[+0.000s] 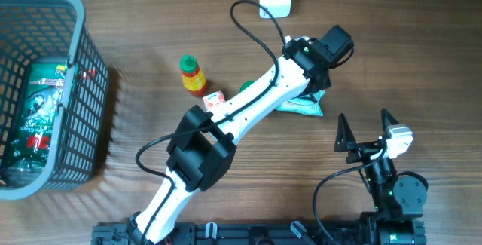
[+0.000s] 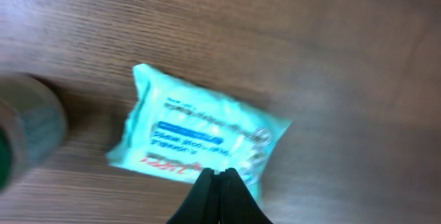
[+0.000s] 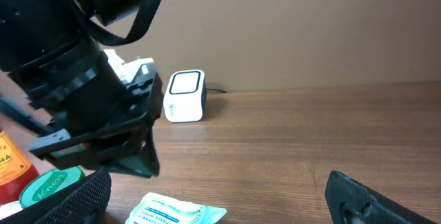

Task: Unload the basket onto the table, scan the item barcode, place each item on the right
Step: 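Carry the wipes pack right and lay it beside the jar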

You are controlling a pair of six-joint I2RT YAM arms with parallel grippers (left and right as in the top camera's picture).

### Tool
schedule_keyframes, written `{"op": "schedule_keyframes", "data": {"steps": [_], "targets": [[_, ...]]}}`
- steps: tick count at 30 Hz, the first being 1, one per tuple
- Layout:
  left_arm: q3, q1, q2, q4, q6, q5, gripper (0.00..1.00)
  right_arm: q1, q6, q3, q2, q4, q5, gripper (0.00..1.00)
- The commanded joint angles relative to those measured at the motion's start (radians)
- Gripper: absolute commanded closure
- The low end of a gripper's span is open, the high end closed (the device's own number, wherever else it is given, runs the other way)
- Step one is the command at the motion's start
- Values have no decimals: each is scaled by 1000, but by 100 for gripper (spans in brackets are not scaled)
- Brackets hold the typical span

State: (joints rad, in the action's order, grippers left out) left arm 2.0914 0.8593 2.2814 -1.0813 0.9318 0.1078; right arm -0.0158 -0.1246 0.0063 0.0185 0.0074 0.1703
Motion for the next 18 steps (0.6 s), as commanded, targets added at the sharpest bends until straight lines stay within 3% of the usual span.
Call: {"op": "schedule_keyframes", "data": {"steps": [1,8,16,18], "targets": [[-20,-10,16,-2,-169,-9,96,5,20,-1,-3,3,-18,0],[-72,-11,76,77,-338,-280,96,5,19,-1,-3,3,-18,0],[-76,-13,144,64,-402,-283,96,5,20,-1,-3,3,-18,0],[-77,-13,169,64,-404,-283,91,5,20,-1,-3,3,-18,0]]}}
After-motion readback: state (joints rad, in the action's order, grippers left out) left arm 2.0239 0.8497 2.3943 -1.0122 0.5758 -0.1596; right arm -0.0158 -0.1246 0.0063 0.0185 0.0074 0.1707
